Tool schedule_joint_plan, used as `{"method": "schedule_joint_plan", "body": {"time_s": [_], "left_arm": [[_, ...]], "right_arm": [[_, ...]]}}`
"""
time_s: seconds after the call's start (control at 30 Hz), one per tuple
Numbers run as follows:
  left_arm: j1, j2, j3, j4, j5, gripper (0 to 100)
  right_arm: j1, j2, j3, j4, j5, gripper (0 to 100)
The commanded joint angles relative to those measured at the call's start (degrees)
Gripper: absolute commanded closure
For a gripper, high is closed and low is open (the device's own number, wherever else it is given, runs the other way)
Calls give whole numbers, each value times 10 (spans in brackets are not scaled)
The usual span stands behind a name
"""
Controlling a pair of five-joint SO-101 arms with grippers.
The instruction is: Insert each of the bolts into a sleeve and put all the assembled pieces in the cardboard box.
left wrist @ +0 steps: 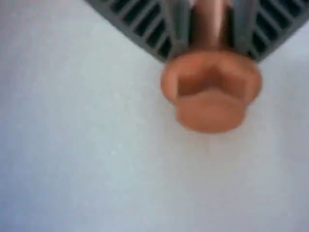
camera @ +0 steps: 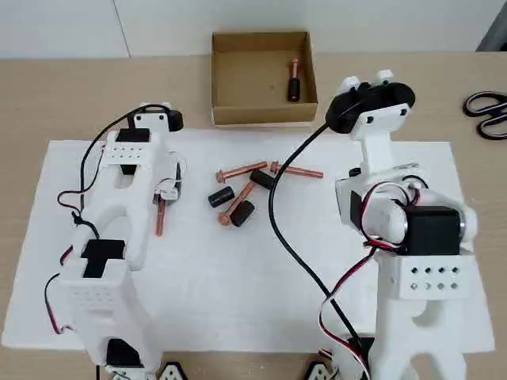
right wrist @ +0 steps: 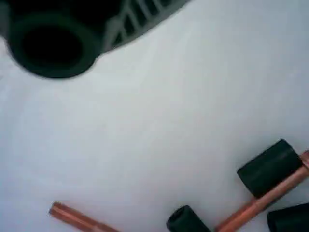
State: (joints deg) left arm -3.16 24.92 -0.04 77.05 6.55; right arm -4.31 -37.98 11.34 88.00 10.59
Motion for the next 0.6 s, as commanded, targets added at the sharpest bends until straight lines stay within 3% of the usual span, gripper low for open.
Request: {"method": "schedule_joint_plan", "body": {"time_s": [0.0, 0.33, 0.57], "left_arm": [[-2, -4, -11, -9, -3, 994], [-1, -36, -202, 170, -3, 994], [-1, -127, -256, 229, -4, 994]], "right_arm": [[-2, -16, -3, 0, -6, 995], [-2, -40, -3, 2, -2, 995], [-2, -134, 53, -37, -2, 995]]}}
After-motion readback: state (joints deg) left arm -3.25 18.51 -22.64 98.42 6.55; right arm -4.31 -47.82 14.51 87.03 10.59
